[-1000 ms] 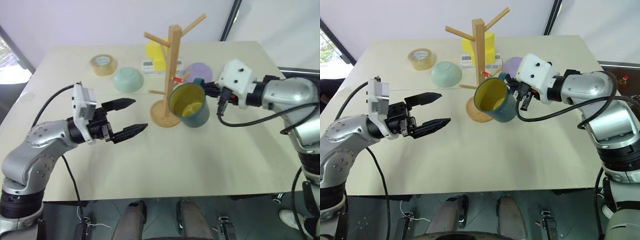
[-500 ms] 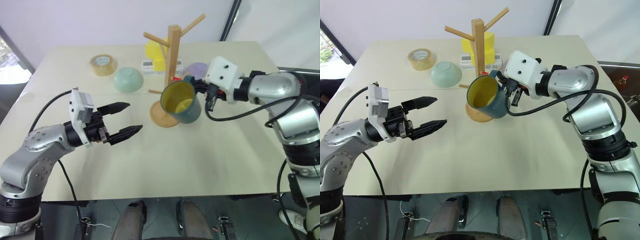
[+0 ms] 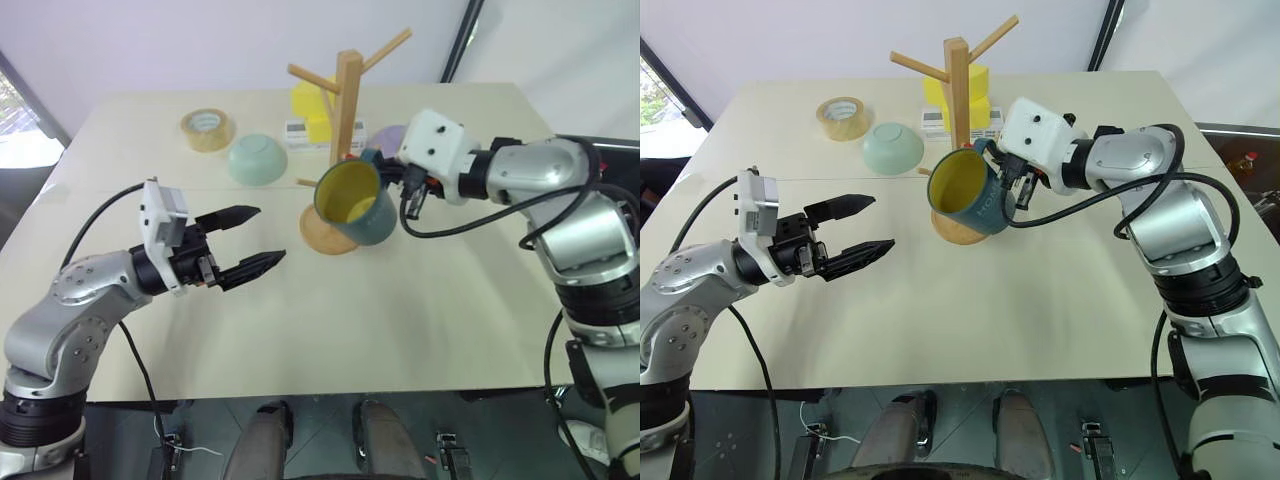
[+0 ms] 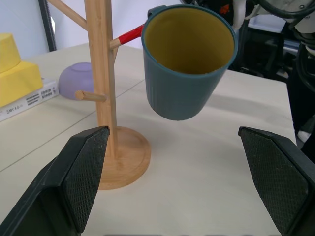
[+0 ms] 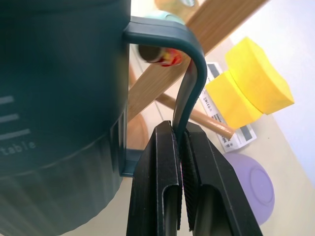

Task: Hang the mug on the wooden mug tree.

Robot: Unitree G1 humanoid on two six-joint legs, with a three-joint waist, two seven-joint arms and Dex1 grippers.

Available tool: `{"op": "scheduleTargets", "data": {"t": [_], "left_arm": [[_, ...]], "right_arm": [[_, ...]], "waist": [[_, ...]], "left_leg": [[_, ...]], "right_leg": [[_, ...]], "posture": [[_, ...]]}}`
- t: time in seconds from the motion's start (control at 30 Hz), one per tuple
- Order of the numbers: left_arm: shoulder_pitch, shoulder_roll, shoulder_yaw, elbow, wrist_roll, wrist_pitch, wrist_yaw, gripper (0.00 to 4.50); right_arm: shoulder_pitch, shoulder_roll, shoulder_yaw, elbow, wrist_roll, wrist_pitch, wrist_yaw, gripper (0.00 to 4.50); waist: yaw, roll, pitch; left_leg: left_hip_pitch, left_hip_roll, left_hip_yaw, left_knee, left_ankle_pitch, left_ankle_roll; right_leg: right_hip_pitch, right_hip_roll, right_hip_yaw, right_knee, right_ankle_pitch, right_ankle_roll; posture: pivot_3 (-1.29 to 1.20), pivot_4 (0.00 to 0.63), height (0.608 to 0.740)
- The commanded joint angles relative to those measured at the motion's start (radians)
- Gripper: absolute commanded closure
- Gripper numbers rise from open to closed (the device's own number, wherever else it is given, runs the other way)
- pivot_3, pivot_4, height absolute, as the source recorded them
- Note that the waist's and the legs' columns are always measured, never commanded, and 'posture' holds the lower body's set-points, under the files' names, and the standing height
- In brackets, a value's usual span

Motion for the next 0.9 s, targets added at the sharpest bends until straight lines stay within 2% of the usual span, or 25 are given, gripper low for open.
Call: {"op": "scheduleTargets", "data": {"t": [0.03,0.6,0.7,0.83,0.9], "left_arm": [[-0.010,0.001,0.017,-0.010,0.001,-0.017,0.005,0.00],[-0.020,-0.004,0.012,-0.005,0.003,-0.018,0.007,0.00],[-0.020,-0.005,0.013,-0.006,0.003,-0.018,0.008,0.00],[-0.016,-0.007,0.018,-0.008,0.004,-0.020,0.015,0.00],[-0.007,-0.006,0.027,-0.004,0.011,-0.023,0.025,0.00]], "right_arm": [[-0.040,-0.006,-0.011,-0.046,-0.020,0.018,0.001,4.45],[-0.075,0.065,0.032,-0.012,-0.089,0.074,-0.047,4.45],[-0.077,0.074,0.025,-0.011,-0.089,0.070,-0.048,3.59],[-0.062,0.067,-0.011,-0.031,-0.074,0.061,-0.045,1.67],[-0.027,0.042,-0.077,-0.052,-0.031,0.070,-0.026,1.67]], "waist": [[-0.001,0.000,0.000],[-0.001,0.000,0.000],[-0.001,0.000,0.000],[-0.001,0.000,0.000],[0.000,0.000,0.000]], "left_leg": [[0.000,0.000,0.000,0.000,0.000,0.000],[0.000,0.000,0.000,0.000,0.000,0.000],[0.000,0.000,0.000,0.000,0.000,0.000],[0.000,0.000,0.000,0.000,0.000,0.000],[0.000,0.000,0.000,0.000,0.000,0.000]], "right_leg": [[0.000,0.000,0.000,0.000,0.000,0.000],[0.000,0.000,0.000,0.000,0.000,0.000],[0.000,0.000,0.000,0.001,0.000,0.000],[0.000,0.000,0.000,0.001,0.000,0.000],[0.000,0.000,0.000,0.001,0.000,0.000]], "posture": [[0.00,0.150,0.740],[0.00,0.150,0.740],[0.00,0.150,0.740],[0.00,0.150,0.740],[0.00,0.150,0.740]]}}
